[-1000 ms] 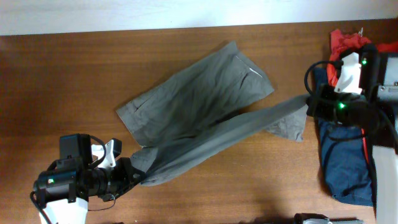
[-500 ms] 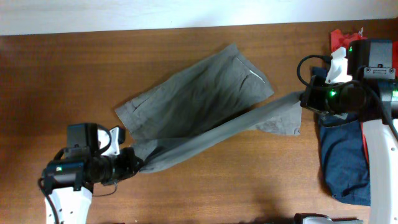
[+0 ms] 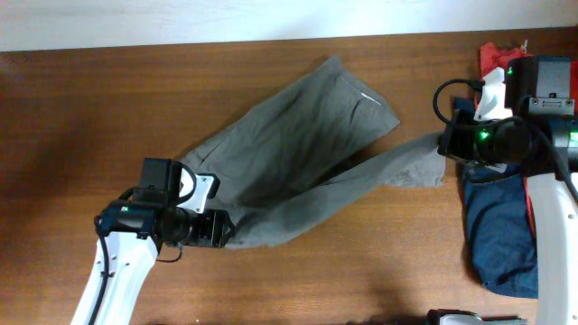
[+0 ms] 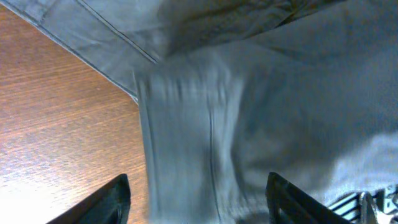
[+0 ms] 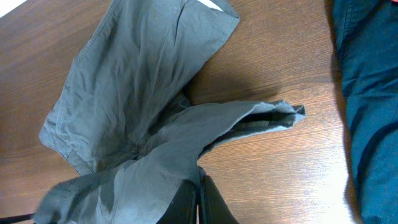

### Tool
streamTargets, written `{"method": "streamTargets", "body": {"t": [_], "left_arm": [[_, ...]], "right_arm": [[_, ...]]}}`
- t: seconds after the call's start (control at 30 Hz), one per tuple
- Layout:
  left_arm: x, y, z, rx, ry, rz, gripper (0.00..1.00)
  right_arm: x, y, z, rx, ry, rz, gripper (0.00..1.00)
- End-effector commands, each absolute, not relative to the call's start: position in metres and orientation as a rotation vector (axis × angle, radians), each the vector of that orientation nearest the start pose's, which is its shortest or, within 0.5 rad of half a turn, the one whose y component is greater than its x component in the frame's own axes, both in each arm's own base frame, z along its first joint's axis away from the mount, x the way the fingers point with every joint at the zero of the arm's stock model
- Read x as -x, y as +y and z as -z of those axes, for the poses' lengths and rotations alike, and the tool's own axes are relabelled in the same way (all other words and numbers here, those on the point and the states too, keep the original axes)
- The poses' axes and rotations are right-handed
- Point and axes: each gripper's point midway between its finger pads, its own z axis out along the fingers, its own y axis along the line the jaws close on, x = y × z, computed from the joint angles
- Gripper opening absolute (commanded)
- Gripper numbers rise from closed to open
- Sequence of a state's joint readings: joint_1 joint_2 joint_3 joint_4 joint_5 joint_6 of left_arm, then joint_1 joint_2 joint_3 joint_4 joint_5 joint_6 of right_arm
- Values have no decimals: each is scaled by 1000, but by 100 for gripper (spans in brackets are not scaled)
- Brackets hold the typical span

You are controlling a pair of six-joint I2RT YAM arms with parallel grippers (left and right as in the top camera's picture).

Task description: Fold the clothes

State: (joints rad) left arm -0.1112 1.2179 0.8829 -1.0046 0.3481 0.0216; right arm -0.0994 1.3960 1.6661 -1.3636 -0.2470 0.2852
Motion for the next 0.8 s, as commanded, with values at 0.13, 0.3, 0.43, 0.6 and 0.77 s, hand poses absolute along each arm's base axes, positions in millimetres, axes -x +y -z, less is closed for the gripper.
{"method": "streamTargets", "body": {"t": [0.13, 0.3, 0.43, 0.6, 0.77], "left_arm": [[-234, -94, -125, -418, 2786, 531, 71], [-218, -126, -122, -685, 2765, 487, 68], [-200, -152, -119, -887, 2733, 418, 66], [-177, -179, -114, -1109, 2681, 351, 66], [-164, -213, -103, -1276, 2614, 373, 66]], "right_arm": [[-310, 4, -290, -450, 2599, -342, 4], [-310, -6, -289, -469, 2596, -270, 4], [-310, -6, -289, -469, 2596, -270, 4], [-310, -6, -289, -469, 2596, -271, 4], [-310, -6, -289, -469, 2596, -271, 4]]}}
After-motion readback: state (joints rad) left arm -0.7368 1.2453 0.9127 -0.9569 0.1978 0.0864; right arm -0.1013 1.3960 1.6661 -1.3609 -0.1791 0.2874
